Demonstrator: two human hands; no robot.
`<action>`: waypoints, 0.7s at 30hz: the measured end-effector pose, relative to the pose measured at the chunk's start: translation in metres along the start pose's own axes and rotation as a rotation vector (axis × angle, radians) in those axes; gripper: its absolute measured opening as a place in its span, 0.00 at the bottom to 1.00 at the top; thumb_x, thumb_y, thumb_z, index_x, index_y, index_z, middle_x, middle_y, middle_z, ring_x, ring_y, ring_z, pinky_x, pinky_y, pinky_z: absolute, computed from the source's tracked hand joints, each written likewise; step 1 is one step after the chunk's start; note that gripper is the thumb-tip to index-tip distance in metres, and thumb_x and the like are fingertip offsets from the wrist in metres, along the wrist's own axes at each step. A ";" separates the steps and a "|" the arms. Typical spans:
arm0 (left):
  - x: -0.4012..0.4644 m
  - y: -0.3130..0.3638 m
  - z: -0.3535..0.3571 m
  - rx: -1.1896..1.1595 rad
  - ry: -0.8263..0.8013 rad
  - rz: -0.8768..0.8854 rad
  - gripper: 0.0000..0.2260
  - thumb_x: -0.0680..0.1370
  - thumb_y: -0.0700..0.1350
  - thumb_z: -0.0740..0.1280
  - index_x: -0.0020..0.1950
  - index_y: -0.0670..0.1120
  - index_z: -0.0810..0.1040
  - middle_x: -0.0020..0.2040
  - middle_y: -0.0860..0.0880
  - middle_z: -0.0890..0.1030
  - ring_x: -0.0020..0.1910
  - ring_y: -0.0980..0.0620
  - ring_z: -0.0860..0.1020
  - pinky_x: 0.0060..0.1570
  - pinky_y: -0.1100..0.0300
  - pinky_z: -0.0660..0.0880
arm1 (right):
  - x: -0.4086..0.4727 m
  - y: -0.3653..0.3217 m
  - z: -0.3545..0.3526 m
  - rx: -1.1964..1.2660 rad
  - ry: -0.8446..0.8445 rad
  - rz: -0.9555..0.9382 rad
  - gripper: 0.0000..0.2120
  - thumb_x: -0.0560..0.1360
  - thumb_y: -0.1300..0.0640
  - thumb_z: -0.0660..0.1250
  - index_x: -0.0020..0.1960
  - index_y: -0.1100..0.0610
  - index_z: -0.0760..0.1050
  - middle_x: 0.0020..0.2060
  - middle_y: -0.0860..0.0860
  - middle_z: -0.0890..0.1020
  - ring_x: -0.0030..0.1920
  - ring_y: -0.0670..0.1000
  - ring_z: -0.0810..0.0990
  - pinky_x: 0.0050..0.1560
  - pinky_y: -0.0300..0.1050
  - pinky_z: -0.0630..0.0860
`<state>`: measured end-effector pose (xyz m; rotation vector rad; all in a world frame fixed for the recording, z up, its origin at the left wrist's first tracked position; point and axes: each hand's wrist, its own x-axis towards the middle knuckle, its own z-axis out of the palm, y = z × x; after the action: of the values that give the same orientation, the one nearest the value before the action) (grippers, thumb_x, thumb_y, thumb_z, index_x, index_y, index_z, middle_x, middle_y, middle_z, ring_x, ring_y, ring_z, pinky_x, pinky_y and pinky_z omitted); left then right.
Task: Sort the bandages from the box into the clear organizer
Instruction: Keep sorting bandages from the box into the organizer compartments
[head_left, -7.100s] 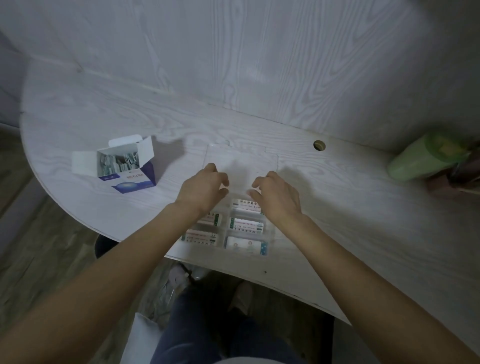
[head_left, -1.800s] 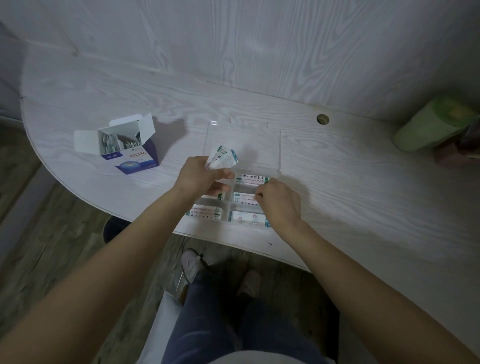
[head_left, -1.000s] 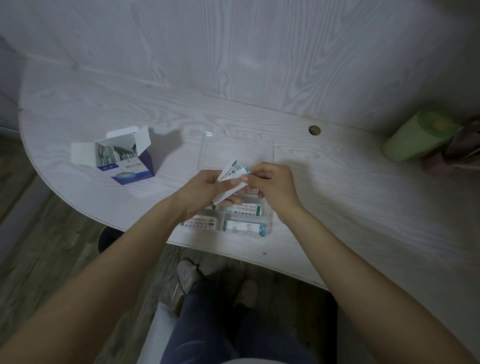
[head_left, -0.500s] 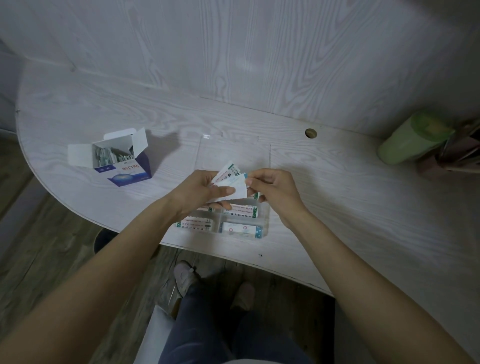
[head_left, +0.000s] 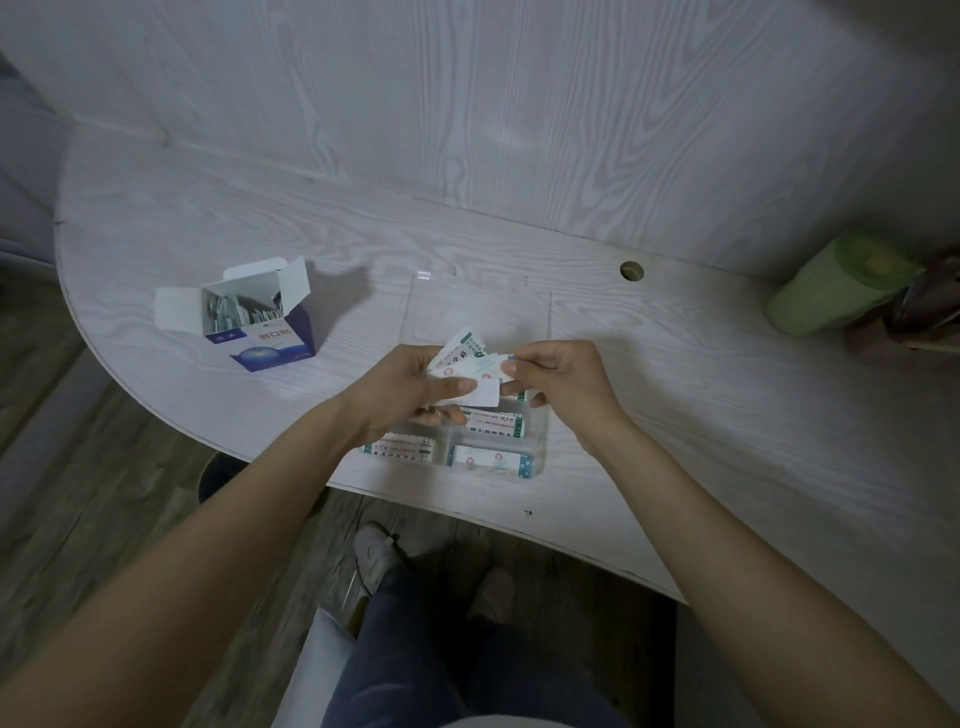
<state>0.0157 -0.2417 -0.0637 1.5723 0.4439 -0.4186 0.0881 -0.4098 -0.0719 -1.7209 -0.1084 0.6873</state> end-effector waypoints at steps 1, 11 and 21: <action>0.000 -0.001 0.000 -0.022 0.007 -0.006 0.06 0.77 0.39 0.67 0.51 0.48 0.78 0.38 0.54 0.84 0.31 0.58 0.81 0.27 0.70 0.73 | 0.000 0.001 -0.001 -0.004 0.008 -0.014 0.05 0.74 0.68 0.67 0.46 0.61 0.80 0.40 0.54 0.84 0.31 0.43 0.83 0.26 0.31 0.70; 0.007 -0.010 0.001 -0.093 0.102 -0.042 0.05 0.77 0.39 0.67 0.52 0.43 0.78 0.40 0.47 0.82 0.30 0.57 0.81 0.24 0.70 0.72 | 0.006 0.013 0.003 -0.046 0.140 -0.011 0.09 0.74 0.67 0.67 0.42 0.54 0.79 0.41 0.53 0.83 0.35 0.46 0.82 0.30 0.32 0.73; 0.005 -0.025 -0.002 -0.094 0.277 -0.017 0.01 0.77 0.38 0.67 0.48 0.42 0.77 0.35 0.47 0.80 0.26 0.57 0.78 0.27 0.66 0.75 | -0.008 0.065 -0.005 -0.132 0.273 0.173 0.11 0.74 0.67 0.66 0.39 0.53 0.75 0.42 0.53 0.82 0.36 0.48 0.82 0.39 0.39 0.78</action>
<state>0.0068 -0.2388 -0.0880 1.5407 0.6804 -0.1889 0.0661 -0.4356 -0.1278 -1.9510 0.1904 0.5739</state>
